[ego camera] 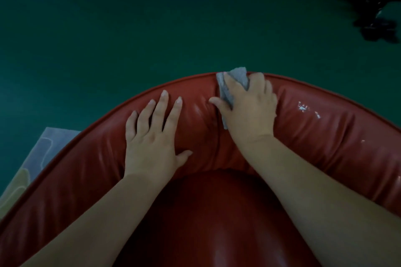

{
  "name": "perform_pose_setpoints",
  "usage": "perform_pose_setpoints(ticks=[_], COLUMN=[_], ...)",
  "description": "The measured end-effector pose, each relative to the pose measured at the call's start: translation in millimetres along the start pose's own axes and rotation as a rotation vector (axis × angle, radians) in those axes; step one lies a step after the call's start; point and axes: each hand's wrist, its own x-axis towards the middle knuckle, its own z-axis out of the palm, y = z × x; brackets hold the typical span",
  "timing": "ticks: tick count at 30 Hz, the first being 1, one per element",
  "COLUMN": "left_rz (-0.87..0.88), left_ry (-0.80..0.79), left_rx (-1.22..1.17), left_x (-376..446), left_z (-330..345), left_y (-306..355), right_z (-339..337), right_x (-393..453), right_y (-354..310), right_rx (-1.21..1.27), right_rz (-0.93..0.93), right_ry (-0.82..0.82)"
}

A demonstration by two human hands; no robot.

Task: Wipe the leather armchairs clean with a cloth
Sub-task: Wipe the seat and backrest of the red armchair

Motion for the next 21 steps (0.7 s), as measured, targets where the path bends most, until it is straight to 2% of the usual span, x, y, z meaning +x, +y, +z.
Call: perform_pose_setpoints(ticks=[7,11,15,21], left_rz=[0.005,0.006,-0.013,-0.033], left_ry=[-0.013,-0.021,-0.011,-0.034], left_rx=[-0.009,-0.01,-0.035,-0.05], left_x=[0.4,1.4,2.7,2.1], left_z=[-1.4,-5.0,-7.0,-9.4], left_y=[0.9,2.1,5.5,6.9], right_z=[6.9,-2.7,-4.7,-7.8], right_x=[-81.6,-43.1,-12.1,-70.7], right_y=[16.5,21.2,13.9,30.5], right_rx=[0.061,0.094,-0.057,0.045], right_rz=[-0.159,-0.144,0.0,-0.169], right_ry=[-0.029,0.126,-0.031,-0.049])
